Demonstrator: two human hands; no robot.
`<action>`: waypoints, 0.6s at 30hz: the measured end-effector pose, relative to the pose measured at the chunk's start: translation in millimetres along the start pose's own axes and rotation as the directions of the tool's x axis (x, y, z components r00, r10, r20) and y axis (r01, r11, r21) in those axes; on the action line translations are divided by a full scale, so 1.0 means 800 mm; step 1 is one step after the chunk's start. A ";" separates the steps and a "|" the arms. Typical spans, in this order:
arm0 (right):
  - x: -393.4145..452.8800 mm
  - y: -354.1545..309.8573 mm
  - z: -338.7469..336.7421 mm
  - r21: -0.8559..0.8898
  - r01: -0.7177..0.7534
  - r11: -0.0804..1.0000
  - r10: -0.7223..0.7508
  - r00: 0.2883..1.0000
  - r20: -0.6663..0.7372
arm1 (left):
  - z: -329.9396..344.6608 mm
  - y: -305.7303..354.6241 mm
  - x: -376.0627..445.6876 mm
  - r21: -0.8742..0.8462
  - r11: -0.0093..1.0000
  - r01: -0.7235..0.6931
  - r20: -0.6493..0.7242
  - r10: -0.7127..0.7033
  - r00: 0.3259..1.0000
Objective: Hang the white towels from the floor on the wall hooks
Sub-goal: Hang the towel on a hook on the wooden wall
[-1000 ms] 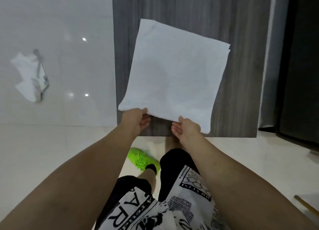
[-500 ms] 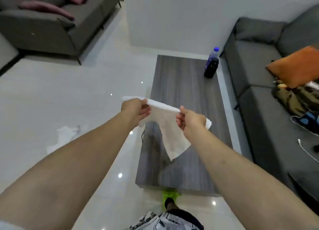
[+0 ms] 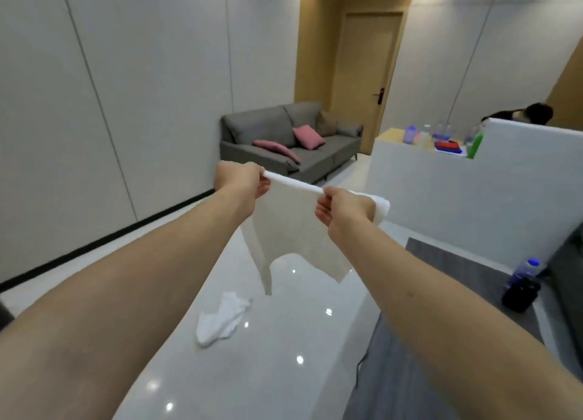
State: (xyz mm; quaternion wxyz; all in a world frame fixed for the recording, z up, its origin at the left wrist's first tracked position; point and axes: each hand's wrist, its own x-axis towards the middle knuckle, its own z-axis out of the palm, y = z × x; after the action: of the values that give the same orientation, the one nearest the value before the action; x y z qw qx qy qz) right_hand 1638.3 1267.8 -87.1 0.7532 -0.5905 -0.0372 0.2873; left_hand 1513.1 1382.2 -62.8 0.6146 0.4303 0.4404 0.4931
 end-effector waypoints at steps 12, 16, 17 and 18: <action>-0.100 0.076 0.322 -0.317 0.080 0.945 0.096 0.859 0.503 | -0.329 0.111 0.099 0.566 0.793 -0.226 -0.297 0.452 0.841; -0.126 0.113 0.443 -0.340 0.571 0.747 -0.178 0.665 0.725 | -0.433 0.168 0.131 0.771 0.612 -0.176 -0.303 0.595 0.745; -0.135 0.122 0.474 -0.311 0.699 0.645 -0.250 0.577 0.778 | -0.458 0.184 0.140 0.798 0.582 -0.153 -0.316 0.621 0.717; -0.146 0.130 0.506 -0.257 0.806 0.533 -0.324 0.476 0.818 | -0.482 0.201 0.150 0.820 0.558 -0.127 -0.332 0.645 0.688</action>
State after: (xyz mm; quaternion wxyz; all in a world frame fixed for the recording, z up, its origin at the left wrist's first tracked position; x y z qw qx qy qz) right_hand 1340.8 1578.1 -27.2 0.4938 -0.5962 -0.6109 0.1658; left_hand 1119.5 1559.9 -14.8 0.0751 0.5513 0.6581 0.5073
